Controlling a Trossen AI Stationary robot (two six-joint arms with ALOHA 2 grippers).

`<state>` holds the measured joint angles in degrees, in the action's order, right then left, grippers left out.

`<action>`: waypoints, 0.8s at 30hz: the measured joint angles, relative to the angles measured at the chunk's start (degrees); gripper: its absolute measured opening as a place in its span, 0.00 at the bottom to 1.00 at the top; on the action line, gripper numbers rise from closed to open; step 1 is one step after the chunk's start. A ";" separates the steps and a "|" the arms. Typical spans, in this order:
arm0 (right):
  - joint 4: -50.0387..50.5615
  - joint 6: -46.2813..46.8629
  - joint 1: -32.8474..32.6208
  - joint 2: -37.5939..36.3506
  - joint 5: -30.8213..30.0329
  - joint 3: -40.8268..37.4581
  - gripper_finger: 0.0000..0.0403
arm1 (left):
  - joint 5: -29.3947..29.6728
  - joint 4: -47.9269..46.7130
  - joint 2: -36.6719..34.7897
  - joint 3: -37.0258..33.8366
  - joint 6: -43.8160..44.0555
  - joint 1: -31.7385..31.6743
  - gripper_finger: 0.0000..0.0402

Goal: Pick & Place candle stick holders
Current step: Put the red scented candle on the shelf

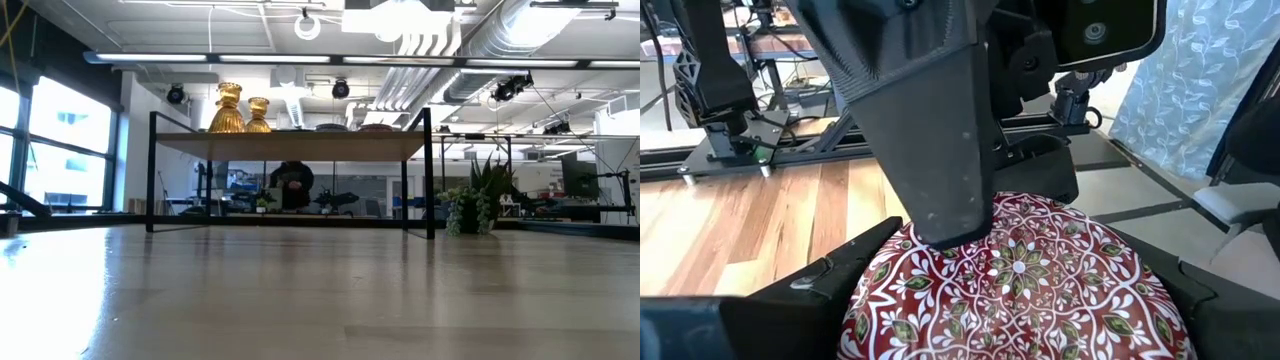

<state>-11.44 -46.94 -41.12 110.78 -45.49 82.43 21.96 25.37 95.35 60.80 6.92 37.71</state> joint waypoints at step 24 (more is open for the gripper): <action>0.89 0.59 -0.09 -0.15 0.87 0.00 0.44 | -1.30 -0.66 0.07 -0.07 0.82 -0.69 0.68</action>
<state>-10.55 -46.35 -41.21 110.63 -44.62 82.43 20.67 24.71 95.42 60.73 7.75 37.02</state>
